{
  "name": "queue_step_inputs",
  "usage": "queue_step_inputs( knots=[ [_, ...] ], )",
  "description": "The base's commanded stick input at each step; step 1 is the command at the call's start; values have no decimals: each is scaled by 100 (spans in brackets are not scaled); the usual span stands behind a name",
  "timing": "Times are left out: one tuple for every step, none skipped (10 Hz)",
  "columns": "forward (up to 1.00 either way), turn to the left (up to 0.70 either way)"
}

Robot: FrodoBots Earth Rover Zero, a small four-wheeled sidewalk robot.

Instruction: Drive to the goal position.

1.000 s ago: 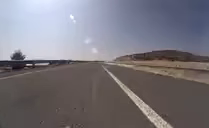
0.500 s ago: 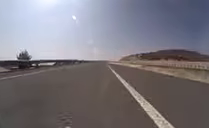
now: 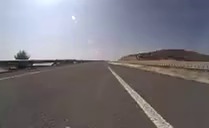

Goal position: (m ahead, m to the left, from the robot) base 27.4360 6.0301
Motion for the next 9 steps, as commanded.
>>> queue_step_inputs(
  knots=[
    [100, 0],
    [100, 0],
    [100, 0],
    [100, 0],
    [100, 0],
    [100, 0],
    [100, 0],
    [100, 0],
    [100, 0]
  ],
)
